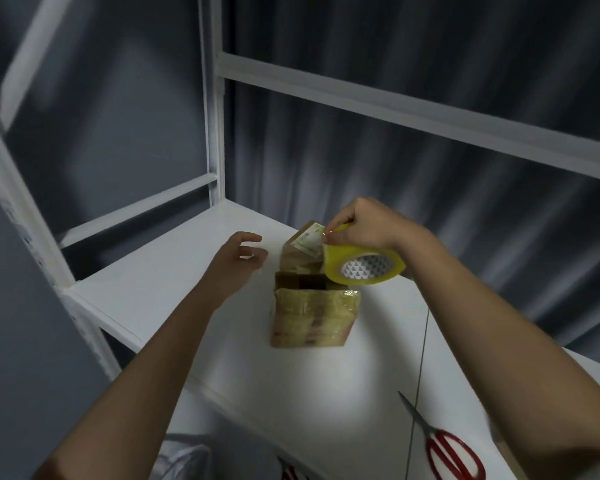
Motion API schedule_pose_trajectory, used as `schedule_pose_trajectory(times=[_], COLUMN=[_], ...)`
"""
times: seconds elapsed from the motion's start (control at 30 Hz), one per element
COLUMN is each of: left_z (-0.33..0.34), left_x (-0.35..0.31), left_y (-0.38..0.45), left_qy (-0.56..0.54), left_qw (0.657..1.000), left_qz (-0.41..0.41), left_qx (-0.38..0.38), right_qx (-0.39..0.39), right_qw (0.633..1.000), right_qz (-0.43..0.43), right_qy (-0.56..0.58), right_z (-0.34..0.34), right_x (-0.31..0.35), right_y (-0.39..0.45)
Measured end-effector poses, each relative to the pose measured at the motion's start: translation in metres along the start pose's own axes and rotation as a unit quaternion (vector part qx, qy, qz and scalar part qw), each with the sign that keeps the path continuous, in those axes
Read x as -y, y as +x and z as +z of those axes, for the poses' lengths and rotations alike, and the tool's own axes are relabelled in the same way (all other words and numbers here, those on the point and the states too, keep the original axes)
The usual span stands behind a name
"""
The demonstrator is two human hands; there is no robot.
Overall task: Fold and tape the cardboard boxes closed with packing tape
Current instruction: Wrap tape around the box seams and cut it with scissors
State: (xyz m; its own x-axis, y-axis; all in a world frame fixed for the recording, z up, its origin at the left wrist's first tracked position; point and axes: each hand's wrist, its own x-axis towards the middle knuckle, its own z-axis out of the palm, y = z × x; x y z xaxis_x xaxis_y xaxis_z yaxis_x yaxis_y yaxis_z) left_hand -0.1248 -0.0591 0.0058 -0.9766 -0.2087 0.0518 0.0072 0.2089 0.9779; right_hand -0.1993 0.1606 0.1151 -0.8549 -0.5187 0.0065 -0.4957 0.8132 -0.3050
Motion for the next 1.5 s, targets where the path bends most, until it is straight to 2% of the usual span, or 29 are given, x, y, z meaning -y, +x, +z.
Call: schedule_pose_trajectory(times=[0.17,0.5,0.77,1.03,1.17,1.3,1.4,1.5], left_z=[-0.014,-0.009,-0.009,-0.002,0.011,0.021,0.025,0.025], left_x=[0.02,0.041,0.019,-0.003,0.007,0.019,0.023,0.025], left_y=[0.0,0.008,0.013,0.001,-0.003,0.002,0.003,0.005], left_qy=[-0.017,-0.048,-0.071,-0.032,0.096,0.162,0.164,0.146], left_qw=[0.999,0.992,0.997,0.998,0.989,0.977,0.975,0.98], left_qz=[-0.049,-0.098,-0.019,0.008,0.025,0.044,0.045,0.056], left_qx=[0.013,0.059,-0.001,0.054,0.109,0.133,0.145,0.122], right_qx=[0.049,0.065,-0.007,-0.021,-0.017,-0.004,0.007,0.007], right_qw=[0.999,0.997,1.0,0.999,0.999,0.998,0.997,0.997], right_qz=[0.003,0.015,-0.021,-0.015,-0.009,0.013,0.017,0.018], right_qy=[-0.018,-0.032,0.0,-0.024,-0.041,-0.066,-0.073,-0.069], right_z=[0.023,0.048,0.011,-0.015,-0.007,0.003,0.01,0.012], right_x=[0.01,0.006,0.007,0.014,0.015,0.013,0.012,0.013], right_y=[0.014,0.021,0.024,-0.001,-0.011,-0.009,-0.006,-0.001])
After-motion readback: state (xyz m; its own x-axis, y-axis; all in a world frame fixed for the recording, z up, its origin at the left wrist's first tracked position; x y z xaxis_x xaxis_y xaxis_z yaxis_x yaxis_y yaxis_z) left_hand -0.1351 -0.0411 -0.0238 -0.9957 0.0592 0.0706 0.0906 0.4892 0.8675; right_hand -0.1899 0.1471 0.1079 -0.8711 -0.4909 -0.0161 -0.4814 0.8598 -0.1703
